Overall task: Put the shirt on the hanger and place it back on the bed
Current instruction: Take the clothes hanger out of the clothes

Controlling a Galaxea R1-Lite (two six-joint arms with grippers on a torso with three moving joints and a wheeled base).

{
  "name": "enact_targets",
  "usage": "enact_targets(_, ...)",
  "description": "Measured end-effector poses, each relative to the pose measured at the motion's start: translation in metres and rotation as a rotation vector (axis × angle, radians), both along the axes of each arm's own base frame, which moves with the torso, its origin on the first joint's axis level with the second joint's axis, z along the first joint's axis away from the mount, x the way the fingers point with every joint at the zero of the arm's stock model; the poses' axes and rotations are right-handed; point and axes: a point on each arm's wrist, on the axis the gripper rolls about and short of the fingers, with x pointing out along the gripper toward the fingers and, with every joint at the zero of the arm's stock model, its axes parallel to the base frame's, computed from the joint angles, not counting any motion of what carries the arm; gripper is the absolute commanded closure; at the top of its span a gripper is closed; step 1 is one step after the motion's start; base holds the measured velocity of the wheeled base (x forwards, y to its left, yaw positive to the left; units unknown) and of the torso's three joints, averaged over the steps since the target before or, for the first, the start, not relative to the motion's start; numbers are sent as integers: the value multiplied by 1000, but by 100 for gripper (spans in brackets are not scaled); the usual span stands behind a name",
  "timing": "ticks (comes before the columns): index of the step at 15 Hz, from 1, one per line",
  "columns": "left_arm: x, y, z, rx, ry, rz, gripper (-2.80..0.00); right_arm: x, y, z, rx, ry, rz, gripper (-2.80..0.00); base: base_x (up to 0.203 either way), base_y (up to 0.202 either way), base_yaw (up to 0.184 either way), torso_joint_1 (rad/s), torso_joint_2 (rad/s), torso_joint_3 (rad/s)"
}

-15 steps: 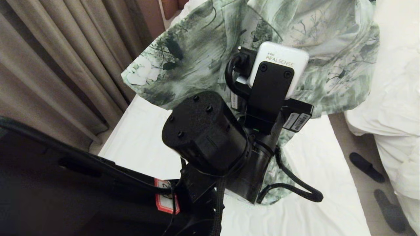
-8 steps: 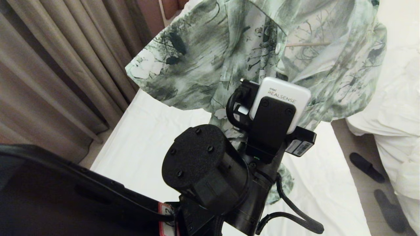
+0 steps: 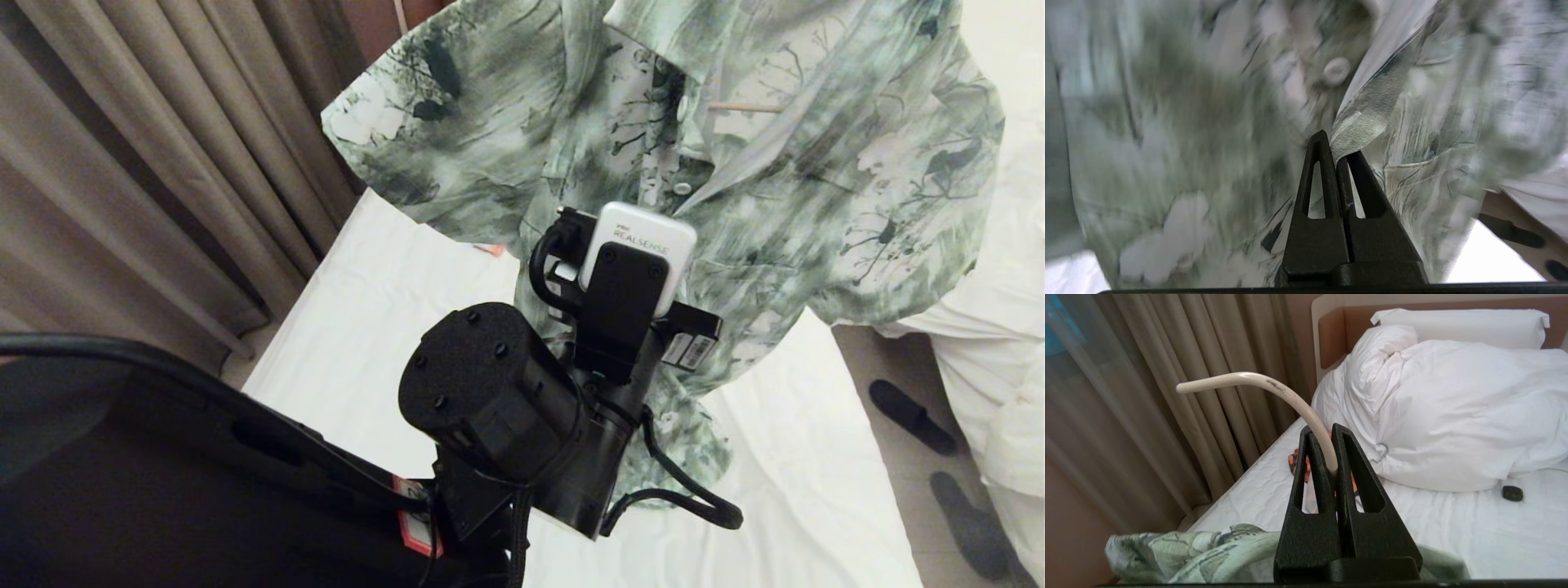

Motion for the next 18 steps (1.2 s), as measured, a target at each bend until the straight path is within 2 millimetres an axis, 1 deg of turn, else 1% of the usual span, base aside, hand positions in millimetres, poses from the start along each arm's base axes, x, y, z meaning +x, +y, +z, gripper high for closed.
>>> enact_targets(6,2,5,7,-18,-12,9,0,0,-1,0,0,-1,-4,0,0,0,0,0,0,0)
enact_targets(7,2,5,9,-19,-15,10,-259,0,-1,0,0,0,-4,0,0,0,0,0,0,0)
enact_targets(8,2,5,9,-15,-13,9,-280,0,-1,0,0,0,-4,0,0,0,0,0,0,0)
enact_targets(13,-1,5,9,-9,-12,1,-280,0,-1,0,0,0,-4,0,0,0,0,0,0,0)
enact_targets(15,-11,3,3,20,3,-27,-280,0,-1,0,0,0,-5,0,0,0,0,0,0,0)
enact_targets(17,-27,1,-12,95,39,-71,-280,0,-2,1,1,-1,-7,0,0,0,0,0,0,0)
enact_targets(18,-32,1,-15,115,48,-84,-280,0,-3,1,1,-1,-12,0,0,0,0,0,0,0)
